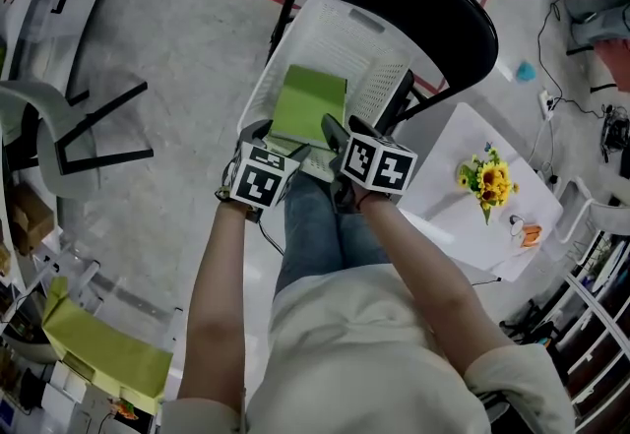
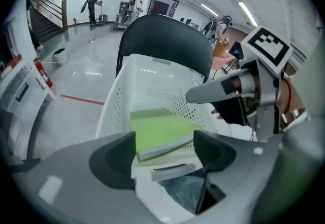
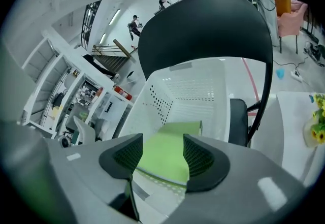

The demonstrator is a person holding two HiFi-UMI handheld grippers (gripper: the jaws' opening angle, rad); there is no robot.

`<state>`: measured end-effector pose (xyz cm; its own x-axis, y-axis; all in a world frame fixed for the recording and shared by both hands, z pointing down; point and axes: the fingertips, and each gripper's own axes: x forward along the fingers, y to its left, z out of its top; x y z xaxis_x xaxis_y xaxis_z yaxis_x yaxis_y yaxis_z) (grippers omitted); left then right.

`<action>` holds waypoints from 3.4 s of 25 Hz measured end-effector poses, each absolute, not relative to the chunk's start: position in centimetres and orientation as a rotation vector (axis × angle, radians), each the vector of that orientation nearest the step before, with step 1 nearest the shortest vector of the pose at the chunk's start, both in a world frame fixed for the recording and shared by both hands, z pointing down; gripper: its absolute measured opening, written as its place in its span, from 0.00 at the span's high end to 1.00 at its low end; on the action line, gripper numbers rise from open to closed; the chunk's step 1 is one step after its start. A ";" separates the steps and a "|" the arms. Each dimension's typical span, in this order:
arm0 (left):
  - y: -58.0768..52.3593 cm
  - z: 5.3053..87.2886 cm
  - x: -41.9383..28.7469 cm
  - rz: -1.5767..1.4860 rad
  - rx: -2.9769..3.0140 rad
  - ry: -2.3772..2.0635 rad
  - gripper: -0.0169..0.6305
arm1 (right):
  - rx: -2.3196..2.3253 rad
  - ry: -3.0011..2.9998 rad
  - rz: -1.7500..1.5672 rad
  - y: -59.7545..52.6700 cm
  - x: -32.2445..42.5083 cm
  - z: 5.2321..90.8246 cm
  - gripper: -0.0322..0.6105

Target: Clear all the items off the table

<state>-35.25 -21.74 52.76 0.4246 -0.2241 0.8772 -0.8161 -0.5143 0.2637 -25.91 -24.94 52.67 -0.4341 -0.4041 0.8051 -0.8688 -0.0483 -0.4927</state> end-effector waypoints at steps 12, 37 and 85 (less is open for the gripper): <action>-21.2 51.7 -35.1 1.040 1.991 -0.880 0.44 | 1.322 -1.849 1.438 -23.8 -26.8 51.7 0.58; -21.6 46.5 -33.9 0.955 2.004 -1.027 0.83 | 1.249 -1.931 1.237 -23.4 -26.3 46.5 0.91; -21.4 41.6 -29.2 0.845 2.176 -0.903 0.96 | 1.438 -1.985 0.983 -21.2 -22.3 41.7 0.95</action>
<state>-29.16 -21.37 41.57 0.5600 -0.3642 0.7441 -0.7668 -0.5679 0.2991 -22.30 -21.21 41.67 -0.3203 -0.5895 0.7415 -0.9471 0.1832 -0.2635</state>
